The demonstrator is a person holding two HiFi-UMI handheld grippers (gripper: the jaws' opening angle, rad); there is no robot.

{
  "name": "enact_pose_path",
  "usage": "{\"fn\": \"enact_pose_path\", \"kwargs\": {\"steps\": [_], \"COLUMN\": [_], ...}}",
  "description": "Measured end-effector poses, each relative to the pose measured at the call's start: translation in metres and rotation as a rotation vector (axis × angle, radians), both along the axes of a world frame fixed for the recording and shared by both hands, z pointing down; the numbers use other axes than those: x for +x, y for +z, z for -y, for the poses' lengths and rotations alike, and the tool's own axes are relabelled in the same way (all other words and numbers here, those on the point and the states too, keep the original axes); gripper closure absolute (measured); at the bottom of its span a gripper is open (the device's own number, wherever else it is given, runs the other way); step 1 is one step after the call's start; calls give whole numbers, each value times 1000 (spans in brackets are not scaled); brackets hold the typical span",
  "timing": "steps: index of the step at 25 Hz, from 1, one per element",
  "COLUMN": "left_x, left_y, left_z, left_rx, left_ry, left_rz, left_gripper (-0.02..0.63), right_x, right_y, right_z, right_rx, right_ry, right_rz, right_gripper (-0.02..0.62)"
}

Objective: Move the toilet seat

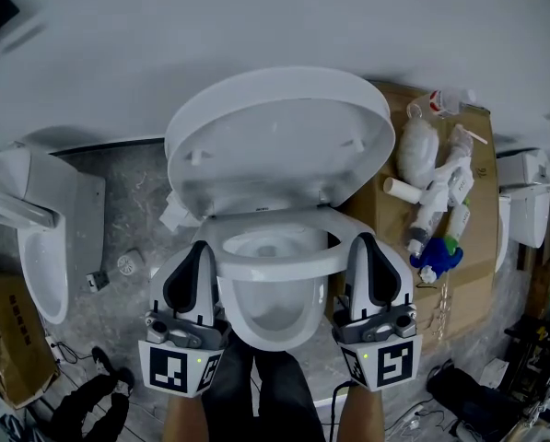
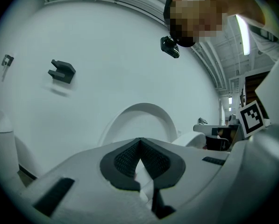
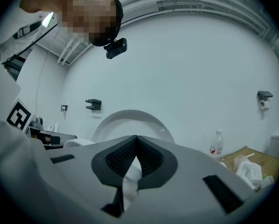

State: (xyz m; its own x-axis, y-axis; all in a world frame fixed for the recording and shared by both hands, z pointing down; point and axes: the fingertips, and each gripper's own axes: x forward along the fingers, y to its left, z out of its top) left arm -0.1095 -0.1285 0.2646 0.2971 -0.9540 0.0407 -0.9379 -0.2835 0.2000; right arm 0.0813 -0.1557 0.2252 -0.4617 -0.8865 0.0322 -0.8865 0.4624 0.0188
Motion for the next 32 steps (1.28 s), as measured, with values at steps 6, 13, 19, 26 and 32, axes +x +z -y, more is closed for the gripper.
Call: {"fn": "enact_pose_path", "kwargs": {"steps": [6, 13, 19, 26, 32], "left_x": [-3, -5, -8, -12, -13], "left_y": [-2, -3, -4, -4, -3], "left_z": [14, 26, 42, 55, 63], "left_rx": [10, 21, 36, 48, 53], "left_ry": [-4, -6, -12, -22, -19], "left_rz": [7, 9, 14, 20, 26], "left_gripper": [598, 598, 598, 598, 598], "right_x": [-4, -6, -11, -14, -15], "right_y": [-2, -2, -2, -1, 0], "right_z": [16, 31, 49, 64, 74], "right_rx": [10, 14, 12, 7, 8], "right_ry": [-17, -28, -41, -52, -53], "right_rz": [12, 20, 25, 32, 37], "right_gripper": [584, 583, 583, 583, 583]}}
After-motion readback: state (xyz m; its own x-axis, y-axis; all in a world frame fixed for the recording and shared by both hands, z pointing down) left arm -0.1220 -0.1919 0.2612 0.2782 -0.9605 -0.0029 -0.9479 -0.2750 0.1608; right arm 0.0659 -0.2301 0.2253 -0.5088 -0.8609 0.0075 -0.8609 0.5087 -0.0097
